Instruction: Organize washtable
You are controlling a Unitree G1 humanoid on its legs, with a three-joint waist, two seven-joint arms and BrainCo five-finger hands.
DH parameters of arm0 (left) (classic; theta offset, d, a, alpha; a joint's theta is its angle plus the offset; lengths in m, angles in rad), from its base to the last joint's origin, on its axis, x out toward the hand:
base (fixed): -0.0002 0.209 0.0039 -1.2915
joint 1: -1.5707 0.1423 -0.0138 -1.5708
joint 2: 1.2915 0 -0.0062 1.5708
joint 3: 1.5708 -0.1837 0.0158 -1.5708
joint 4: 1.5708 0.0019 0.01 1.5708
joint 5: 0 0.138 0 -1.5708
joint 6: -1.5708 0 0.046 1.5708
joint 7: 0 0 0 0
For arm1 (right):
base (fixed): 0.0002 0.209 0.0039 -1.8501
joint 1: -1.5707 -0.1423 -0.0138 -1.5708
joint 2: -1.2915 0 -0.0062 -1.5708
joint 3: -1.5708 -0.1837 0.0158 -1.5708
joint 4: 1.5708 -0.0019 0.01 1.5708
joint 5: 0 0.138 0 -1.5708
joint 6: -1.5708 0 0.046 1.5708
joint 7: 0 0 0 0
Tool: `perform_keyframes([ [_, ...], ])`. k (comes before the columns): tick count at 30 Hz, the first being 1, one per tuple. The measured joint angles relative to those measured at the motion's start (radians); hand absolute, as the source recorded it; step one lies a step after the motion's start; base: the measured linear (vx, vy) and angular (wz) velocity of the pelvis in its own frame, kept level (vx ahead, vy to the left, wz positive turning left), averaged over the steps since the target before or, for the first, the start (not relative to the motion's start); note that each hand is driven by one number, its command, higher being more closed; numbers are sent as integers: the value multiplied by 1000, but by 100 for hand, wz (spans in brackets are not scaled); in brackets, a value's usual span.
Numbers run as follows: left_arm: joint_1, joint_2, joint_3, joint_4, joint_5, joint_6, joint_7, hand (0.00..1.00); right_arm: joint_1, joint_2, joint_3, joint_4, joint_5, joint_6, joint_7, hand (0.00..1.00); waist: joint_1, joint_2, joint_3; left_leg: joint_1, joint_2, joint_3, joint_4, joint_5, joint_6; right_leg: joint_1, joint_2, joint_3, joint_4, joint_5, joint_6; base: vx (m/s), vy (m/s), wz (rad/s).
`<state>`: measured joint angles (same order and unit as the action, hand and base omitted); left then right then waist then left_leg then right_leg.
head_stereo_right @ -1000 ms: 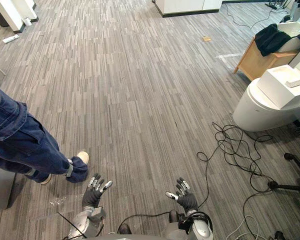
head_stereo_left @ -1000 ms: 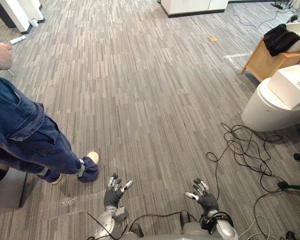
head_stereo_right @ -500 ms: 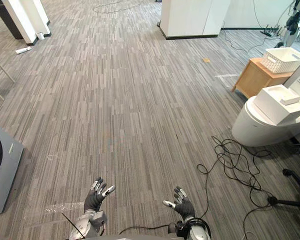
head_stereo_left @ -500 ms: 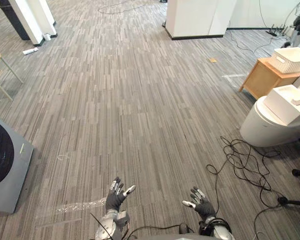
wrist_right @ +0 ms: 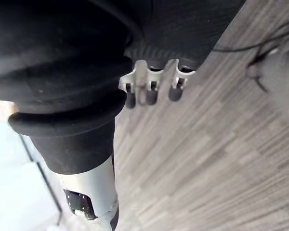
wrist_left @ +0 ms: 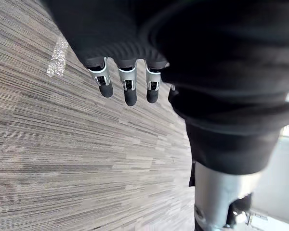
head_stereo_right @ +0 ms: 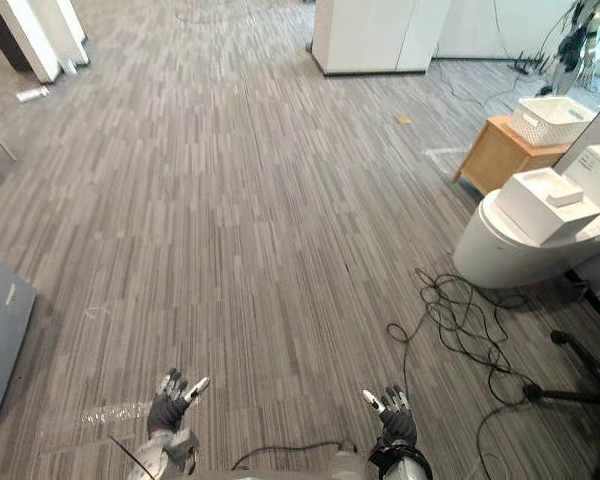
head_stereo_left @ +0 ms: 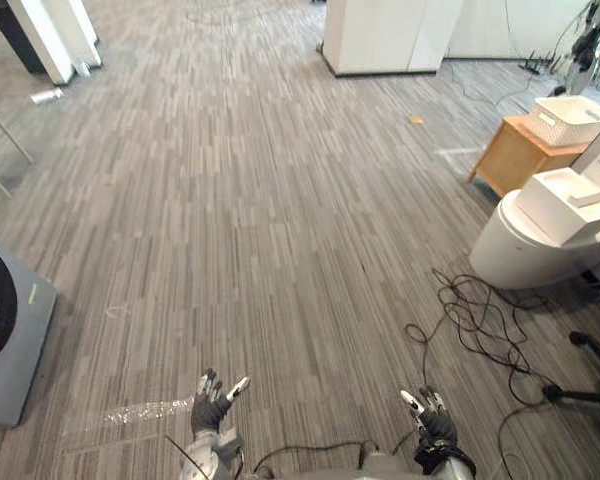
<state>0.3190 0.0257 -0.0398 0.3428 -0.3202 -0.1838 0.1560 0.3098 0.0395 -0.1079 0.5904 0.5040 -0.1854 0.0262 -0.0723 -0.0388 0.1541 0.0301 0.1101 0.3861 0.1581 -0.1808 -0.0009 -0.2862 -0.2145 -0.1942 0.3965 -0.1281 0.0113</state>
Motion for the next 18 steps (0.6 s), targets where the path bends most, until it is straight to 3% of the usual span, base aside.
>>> perform_keyframes([
  [1, -14, 1, -5, 1, 0, 0, 0, 0, -2, 0, -3, -2, 1, -1, 0, 0, -1, 3, 8, 0, 11, 0, -1, -2, -3, -15, 9, -1, -37, 5, 8, 142, -25, -6],
  [2, -46, 7, -25, 2, 0, 0, -1, 0, -1, 5, -15, -10, 2, -2, -2, 0, -7, -5, 18, 4, 13, -4, -8, -7, -12, -34, 4, -1, -164, 47, 50, 139, -28, 2],
  [5, -109, 19, -85, 6, 1, 0, -2, 0, 12, 28, -53, -29, 16, -2, -2, 0, -35, -31, 39, 66, 1, -26, -3, -55, -63, -72, -50, 2, -314, 153, 156, 377, -158, 22],
  [7, -132, 15, -126, 6, 12, -4, -5, 0, 24, 27, -61, -31, 27, -2, -3, 0, -50, -30, 39, 123, -2, -46, -12, -91, -103, -90, -65, 6, -303, 163, 165, 448, -254, 38],
  [9, -140, -6, -154, 13, 12, -8, -24, 0, 34, 9, -57, -56, 28, -1, -3, 0, -62, 7, 31, 180, 39, -68, -17, -127, -133, -111, -32, 38, -179, 219, 107, 540, -298, 46],
  [10, -123, -35, -169, 9, 11, -16, -32, 0, 40, -21, -49, -66, 27, -2, -2, 0, -66, 67, 12, 183, 90, -82, 38, -110, -162, -138, 5, 37, -62, 204, 88, 724, -381, 17],
  [11, -127, -64, -174, 6, 0, -18, -44, 0, 4, -41, -51, -65, 24, 1, -3, 0, -46, 91, 15, 121, 139, -87, 209, -57, -165, -156, 16, 37, 48, 127, 43, 730, -390, 3],
  [12, -120, -71, -177, 3, -9, -18, -48, 0, -14, -49, -43, -67, 22, 3, -2, 0, -46, 94, 15, 88, 159, -91, 301, 2, -161, -151, 13, 33, 85, 93, 27, 704, -468, -27],
  [13, -113, -78, -182, 3, -36, -18, -54, 0, -40, -63, -28, -82, 21, 5, -1, 0, -45, 91, 17, 42, 191, -92, 447, 178, -128, -117, 29, 28, 120, 45, -11, 704, -434, -39],
  [14, -105, -74, -184, -2, -51, -18, -61, 0, -48, -66, -11, -106, 14, 0, -1, 0, -29, 88, 20, 15, 221, -95, 556, 267, -107, -61, 55, 35, 84, 21, -40, 709, -400, -87],
  [15, -100, -74, -187, -22, -63, -20, -70, 0, -71, -76, -1, -116, 12, -7, -1, 0, -4, 96, 23, -47, 257, -97, 757, 210, -95, 34, 100, 64, -7, 3, -44, 697, -339, -95],
  [16, -104, -75, -190, -25, -65, -21, -71, 0, -80, -78, -2, -124, 12, -5, -2, 0, 3, 99, 28, -82, 266, -98, 835, 173, -85, 84, 118, 67, -54, 2, -42, 677, -257, -82],
  [18, -98, -74, -186, -70, -90, -22, -92, 0, -87, -77, -5, -144, 13, -6, -5, 0, 7, 71, 44, -184, 241, -43, 925, 71, -50, 270, 135, 93, -202, 1, -43, 706, -206, -46],
])
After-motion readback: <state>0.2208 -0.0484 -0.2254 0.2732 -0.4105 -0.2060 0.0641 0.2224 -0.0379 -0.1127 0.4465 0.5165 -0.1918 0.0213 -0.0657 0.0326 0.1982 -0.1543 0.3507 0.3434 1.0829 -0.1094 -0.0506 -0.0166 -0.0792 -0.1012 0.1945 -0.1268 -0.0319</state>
